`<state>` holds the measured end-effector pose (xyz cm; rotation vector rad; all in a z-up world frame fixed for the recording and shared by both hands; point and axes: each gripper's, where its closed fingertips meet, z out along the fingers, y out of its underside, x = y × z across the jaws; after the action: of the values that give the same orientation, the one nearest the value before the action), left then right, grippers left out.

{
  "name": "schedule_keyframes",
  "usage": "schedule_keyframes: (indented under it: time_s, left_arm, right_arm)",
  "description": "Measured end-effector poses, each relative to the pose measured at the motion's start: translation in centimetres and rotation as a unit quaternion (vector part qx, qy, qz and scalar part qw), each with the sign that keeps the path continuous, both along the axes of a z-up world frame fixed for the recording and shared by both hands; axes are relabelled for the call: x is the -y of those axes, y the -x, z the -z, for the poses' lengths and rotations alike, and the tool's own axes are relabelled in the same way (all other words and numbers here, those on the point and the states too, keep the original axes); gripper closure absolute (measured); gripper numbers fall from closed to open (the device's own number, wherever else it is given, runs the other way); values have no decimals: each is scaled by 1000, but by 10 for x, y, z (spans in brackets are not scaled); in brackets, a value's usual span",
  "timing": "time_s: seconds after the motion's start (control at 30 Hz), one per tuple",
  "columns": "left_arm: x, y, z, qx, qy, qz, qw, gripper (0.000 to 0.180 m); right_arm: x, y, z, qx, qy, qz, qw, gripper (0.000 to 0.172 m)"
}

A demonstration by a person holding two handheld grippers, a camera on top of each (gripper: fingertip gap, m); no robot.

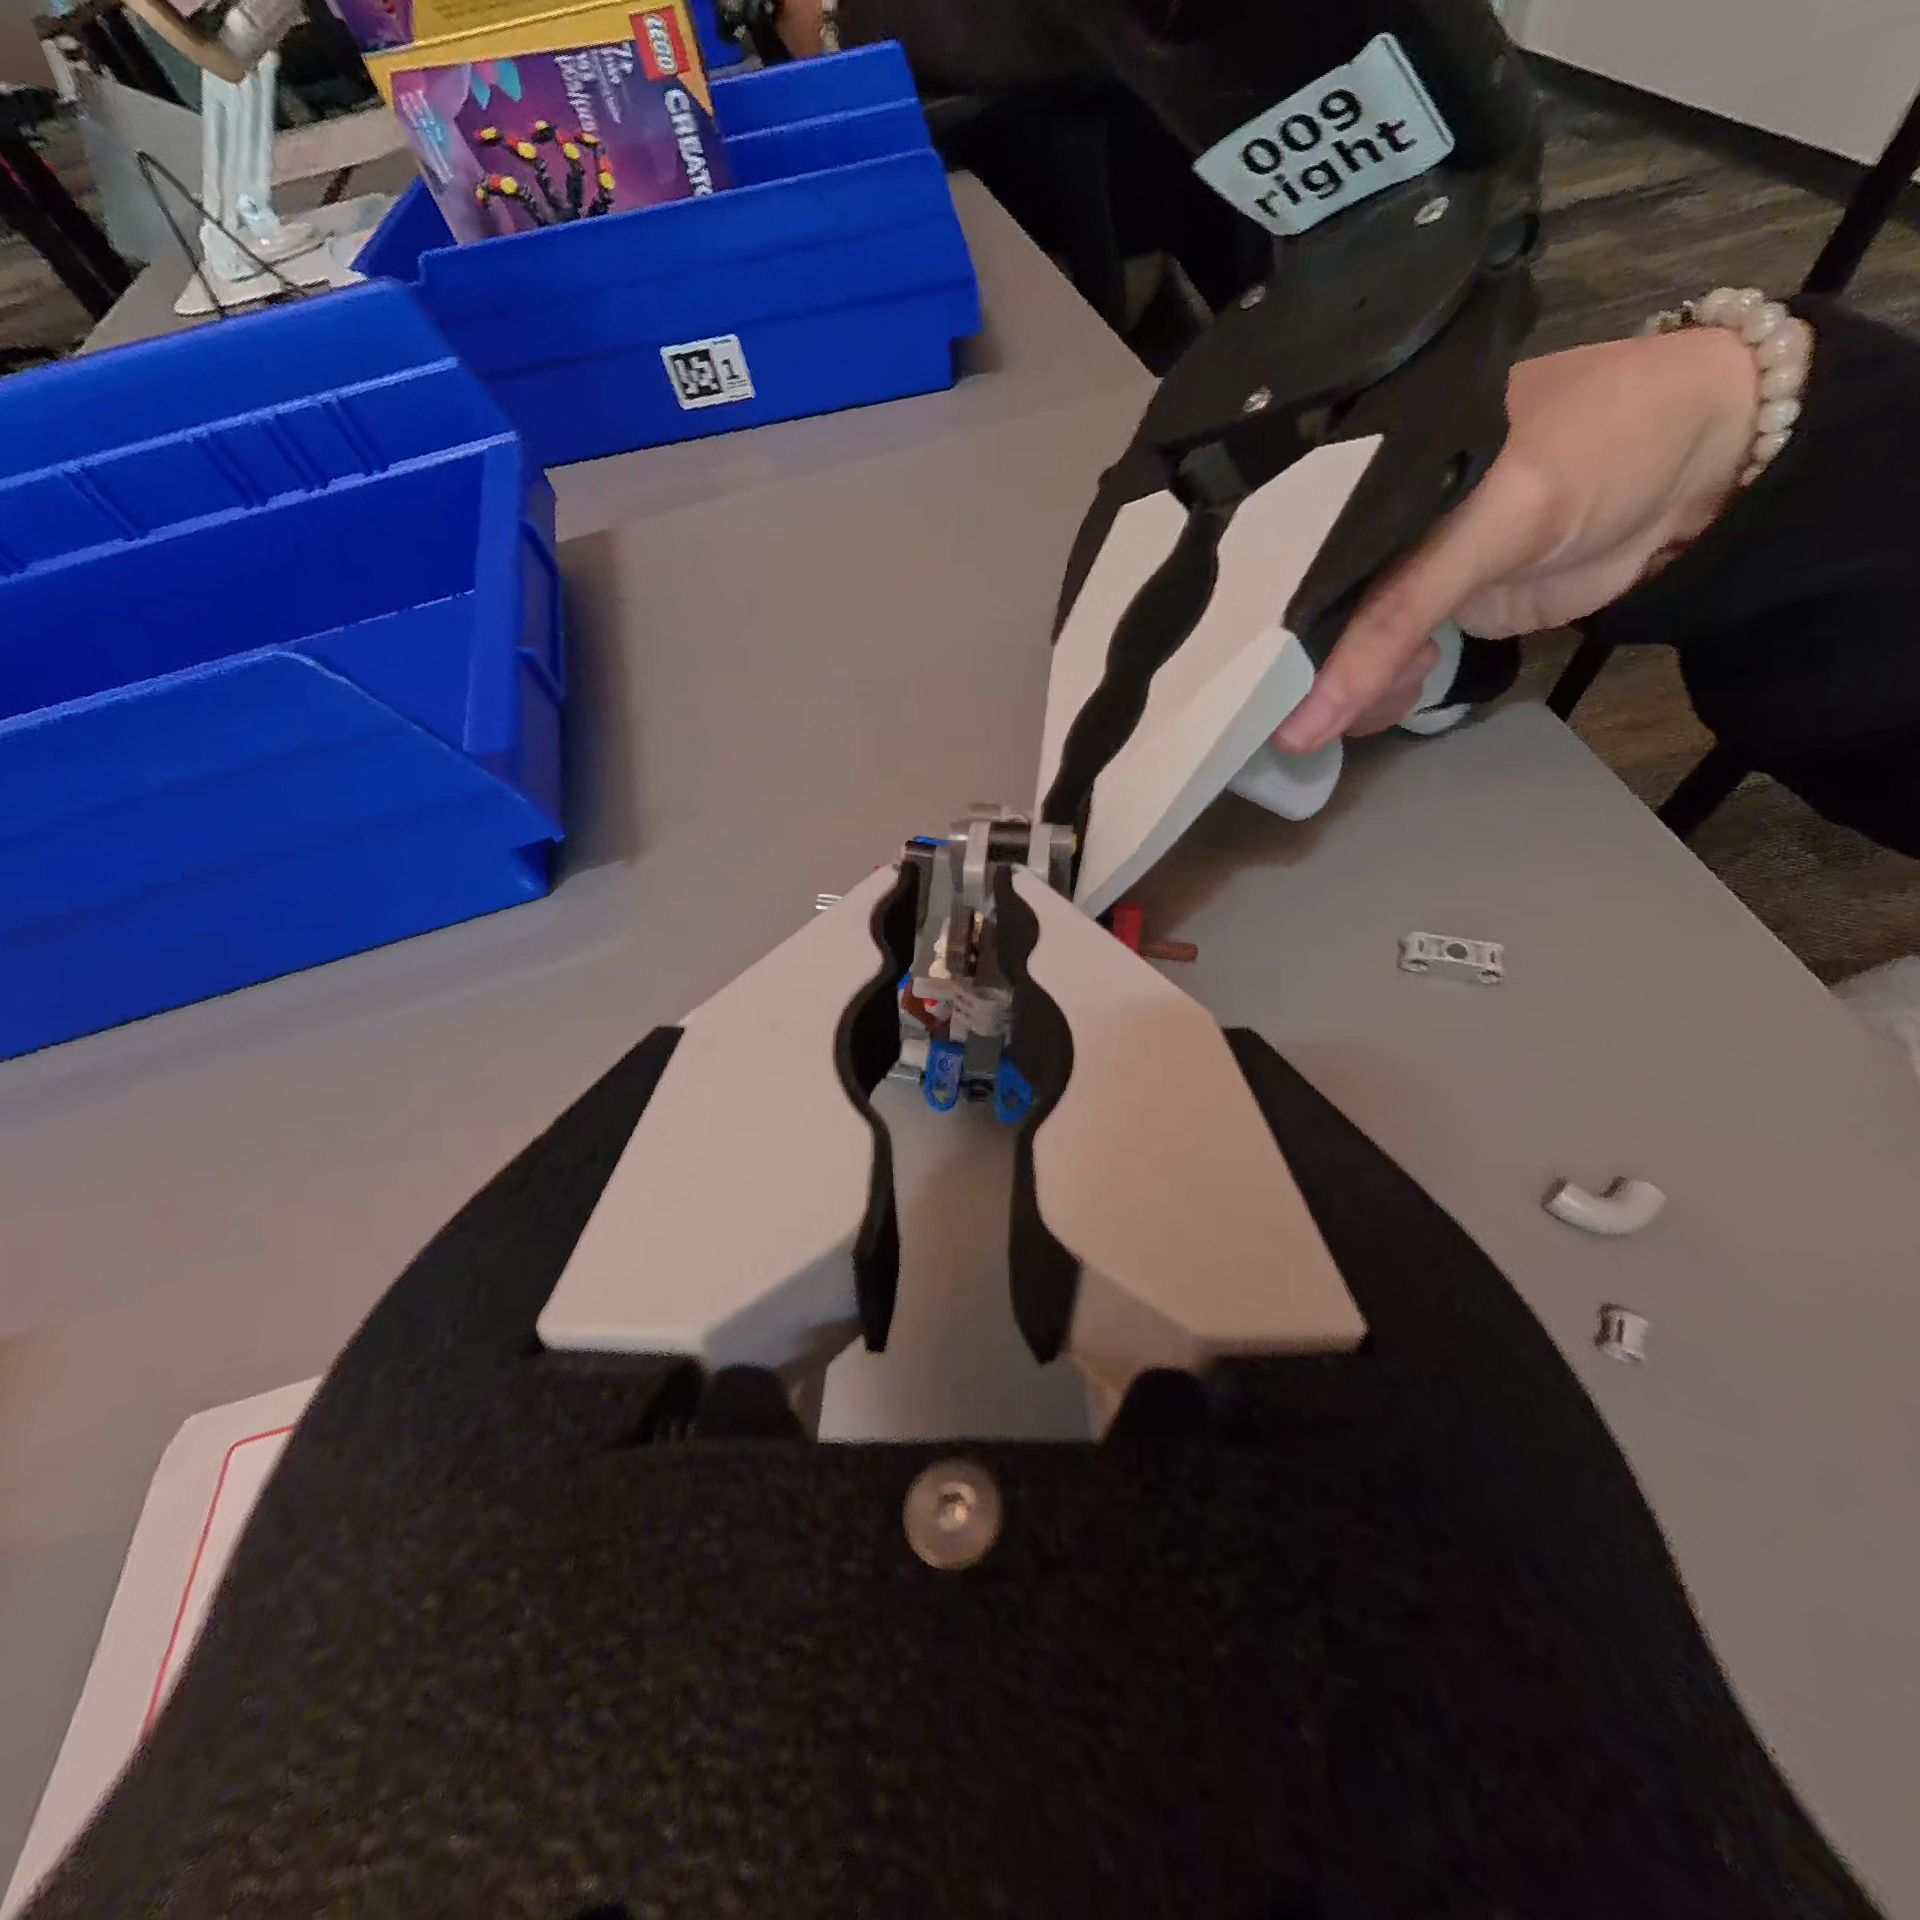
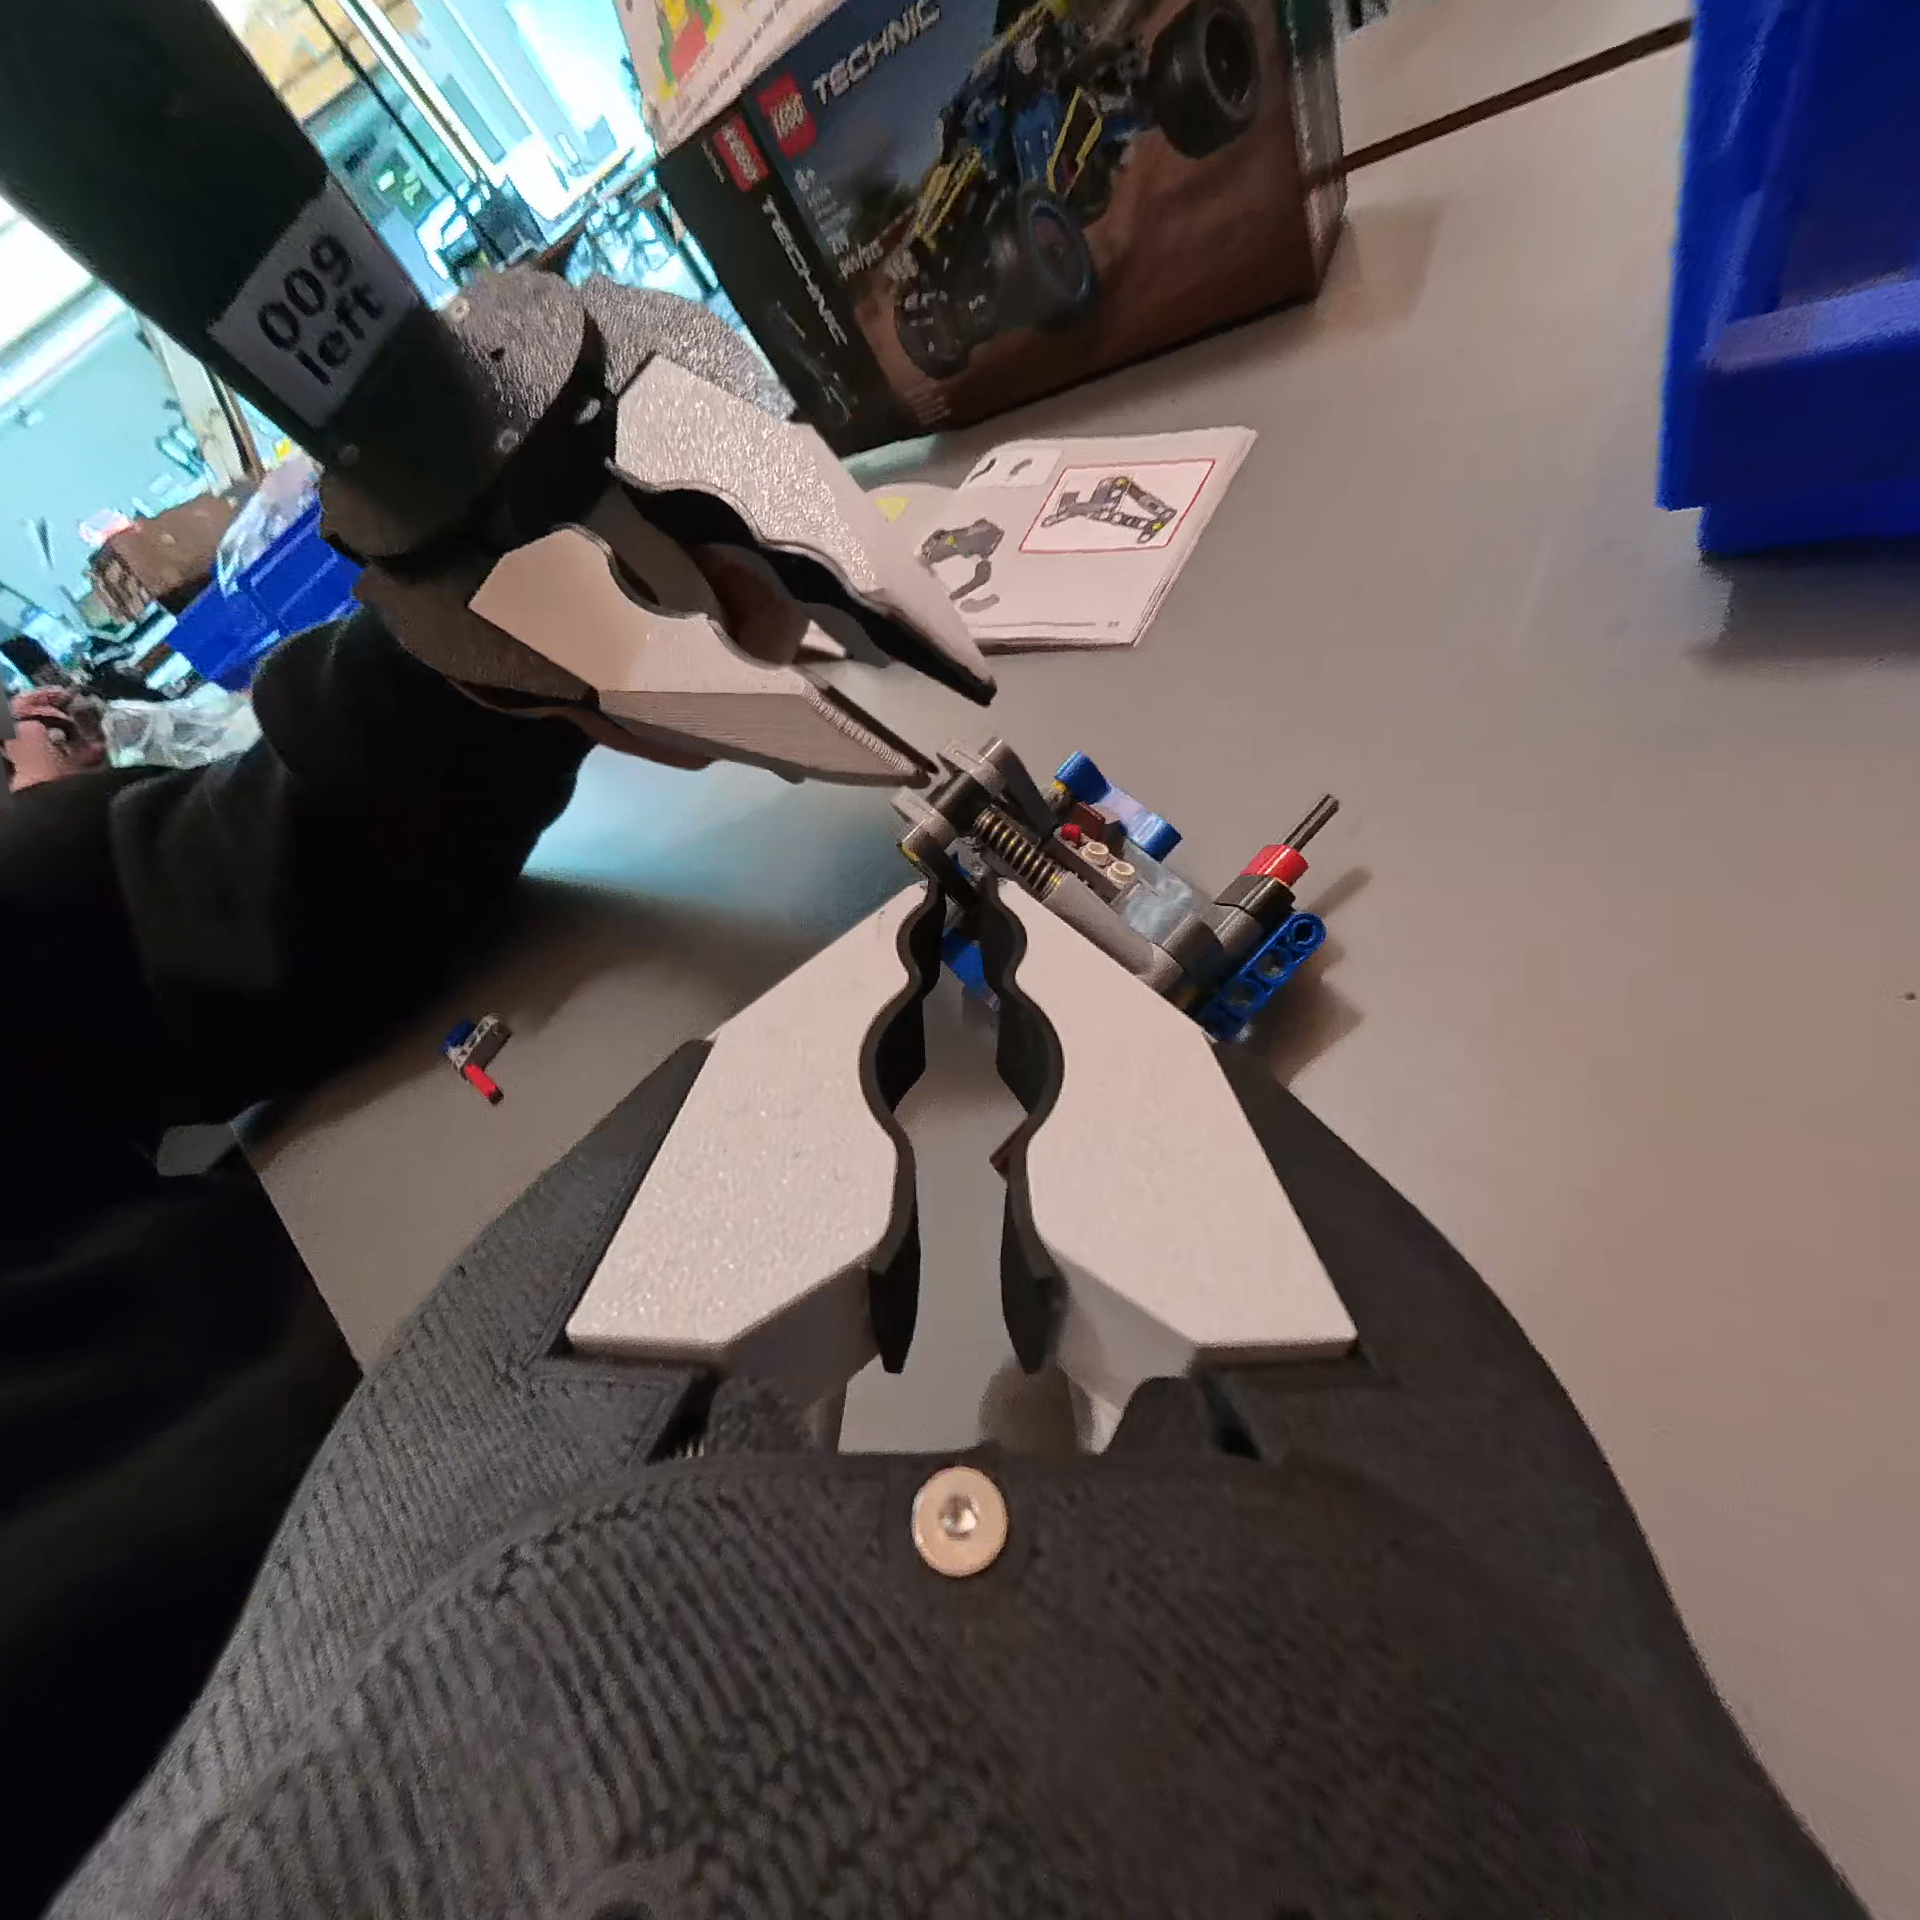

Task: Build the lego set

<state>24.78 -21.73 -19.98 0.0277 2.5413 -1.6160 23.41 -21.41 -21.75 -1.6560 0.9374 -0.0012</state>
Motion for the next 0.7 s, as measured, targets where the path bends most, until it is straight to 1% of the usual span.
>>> schedule_keyframes:
  time_s: [0.17,0.3,0.47,0.6,0.7]
  left_arm:
    - [0,5,11,13,-25,20,999,172]
    - [2,11,12,9,-23,33,999,179]
    - [2,14,11,5,-25,41,999,171]
    - [5,17,15,2,-26,44,999,172]
    - [6,20,15,-11,-21,51,998,169]
  right_arm:
    - [-3,6,8,3,42,-25,999,168]
    - [0,8,8,4,42,-31,999,168]
    - [5,10,7,4,37,-35,999,168]
    - [8,14,9,-1,41,-45,998,168]
    - [9,16,9,-5,36,-52,998,168]
